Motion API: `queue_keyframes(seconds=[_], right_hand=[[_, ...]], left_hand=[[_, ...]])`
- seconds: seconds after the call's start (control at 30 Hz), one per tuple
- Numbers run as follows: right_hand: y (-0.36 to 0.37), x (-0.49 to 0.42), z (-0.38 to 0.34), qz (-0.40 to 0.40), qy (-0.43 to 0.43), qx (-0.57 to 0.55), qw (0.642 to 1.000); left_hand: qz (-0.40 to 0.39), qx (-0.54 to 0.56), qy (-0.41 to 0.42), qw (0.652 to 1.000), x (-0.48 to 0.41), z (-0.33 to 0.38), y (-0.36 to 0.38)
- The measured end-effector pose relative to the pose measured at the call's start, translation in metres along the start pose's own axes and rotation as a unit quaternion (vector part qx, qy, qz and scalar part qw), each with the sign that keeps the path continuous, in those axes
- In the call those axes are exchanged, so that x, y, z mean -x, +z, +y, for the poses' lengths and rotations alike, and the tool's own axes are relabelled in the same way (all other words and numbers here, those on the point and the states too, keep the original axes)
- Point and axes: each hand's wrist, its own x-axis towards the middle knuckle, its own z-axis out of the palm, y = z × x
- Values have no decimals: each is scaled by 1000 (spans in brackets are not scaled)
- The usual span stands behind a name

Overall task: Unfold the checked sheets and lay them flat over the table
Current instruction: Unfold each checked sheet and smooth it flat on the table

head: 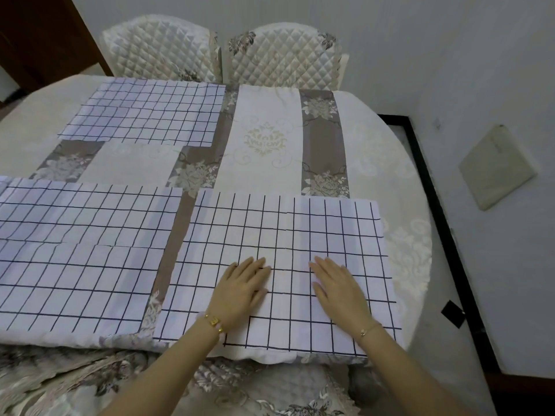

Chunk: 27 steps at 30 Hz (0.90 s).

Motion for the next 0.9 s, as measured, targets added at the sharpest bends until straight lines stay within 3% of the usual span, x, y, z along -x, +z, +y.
queue_keyframes(seconds=[0.1,0.23,0.33,0.4,0.47,0.63,0.77,0.9], right_hand=[[-6,-5,29,-23,66,8,998],[-18,-27,36,5,128,-6,992],[-22,-43,3,10,-1,-41,999],[-16,-51,-22,-30,-128,-39,991],[-5,-64,-32,-84,-168,-31,982],[-9,-127,-10,-81,-56,-40,994],[-16,-159,6,-99,-14,-31,995],[-12,-159,6,-100,-14,-12,995]], left_hand=[[-7,3,-43,999,12,-17,-2],[-8,25,-62,998,16,-17,-4],[-11,43,-80,996,16,-12,-2],[-8,49,-83,995,16,-13,0],[3,52,-78,996,16,-14,3],[66,33,-57,996,15,-13,9],[116,28,-40,992,-2,-18,4],[67,11,-51,996,-40,-47,-5]])
